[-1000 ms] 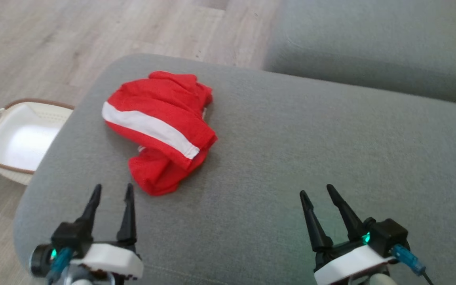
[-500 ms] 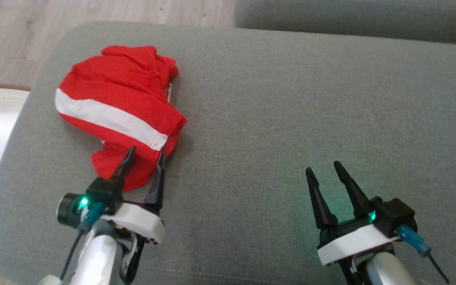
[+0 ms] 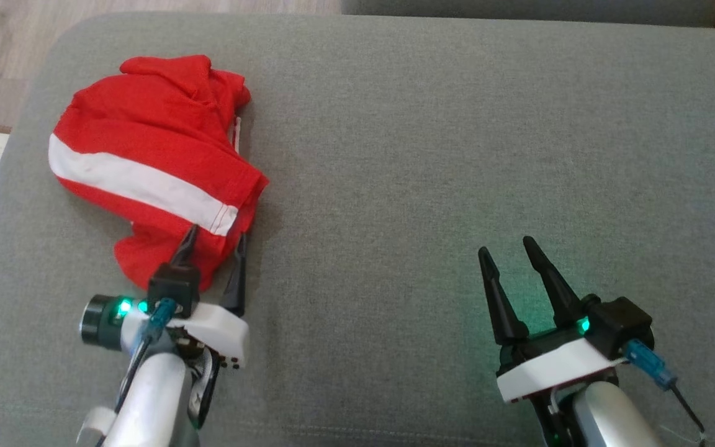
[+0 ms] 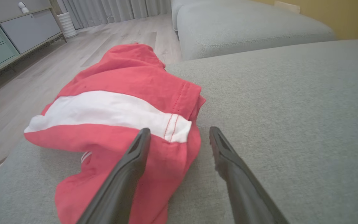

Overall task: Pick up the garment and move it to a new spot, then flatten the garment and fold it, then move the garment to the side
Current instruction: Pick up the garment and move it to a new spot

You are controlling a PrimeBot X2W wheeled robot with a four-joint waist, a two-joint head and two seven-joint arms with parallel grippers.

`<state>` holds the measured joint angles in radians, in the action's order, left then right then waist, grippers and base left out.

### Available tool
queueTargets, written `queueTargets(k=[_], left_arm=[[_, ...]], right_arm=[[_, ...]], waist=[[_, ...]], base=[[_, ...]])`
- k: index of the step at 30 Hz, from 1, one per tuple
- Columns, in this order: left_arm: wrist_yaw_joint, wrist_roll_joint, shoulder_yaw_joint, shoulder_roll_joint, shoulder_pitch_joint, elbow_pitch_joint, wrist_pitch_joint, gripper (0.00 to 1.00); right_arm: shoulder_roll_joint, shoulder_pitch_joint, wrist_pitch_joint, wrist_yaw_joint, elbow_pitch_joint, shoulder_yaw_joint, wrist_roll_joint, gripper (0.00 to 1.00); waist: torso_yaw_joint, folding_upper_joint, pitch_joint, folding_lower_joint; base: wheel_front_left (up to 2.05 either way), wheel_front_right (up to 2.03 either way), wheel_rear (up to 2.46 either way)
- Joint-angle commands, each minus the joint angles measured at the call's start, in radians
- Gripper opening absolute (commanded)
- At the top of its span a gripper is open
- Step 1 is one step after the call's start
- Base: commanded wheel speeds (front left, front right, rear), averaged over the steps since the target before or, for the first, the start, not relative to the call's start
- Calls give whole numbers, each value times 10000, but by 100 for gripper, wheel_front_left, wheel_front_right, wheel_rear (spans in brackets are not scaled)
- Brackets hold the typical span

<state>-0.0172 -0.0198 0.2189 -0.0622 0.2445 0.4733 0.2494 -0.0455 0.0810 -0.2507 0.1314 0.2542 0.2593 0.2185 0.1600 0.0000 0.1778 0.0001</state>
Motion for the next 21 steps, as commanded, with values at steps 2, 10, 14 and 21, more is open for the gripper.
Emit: queueTargets(k=[2,10,14,21], left_arm=[[-181,-134,-331,-247,593,-108,124,100],[-276,58,-308,-243,826,-33,124,0],[-340,157,-288,-233,693,-638,124,0],[-357,303,-332,-338,396,-1829,124,0]], right_arm=[[-47,361,-111,-7,-337,272,-3,100],[-47,401,-111,-7,-246,258,-13,100],[-47,386,-111,-7,-174,262,50,100],[-47,304,-111,-7,-125,290,134,100]], waist=[[-43,0,77,-1],[-118,0,62,-1],[-202,0,-198,-1],[-578,0,-695,-1]], base=[[0,0,0],[0,0,0],[0,0,0],[0,0,0]])
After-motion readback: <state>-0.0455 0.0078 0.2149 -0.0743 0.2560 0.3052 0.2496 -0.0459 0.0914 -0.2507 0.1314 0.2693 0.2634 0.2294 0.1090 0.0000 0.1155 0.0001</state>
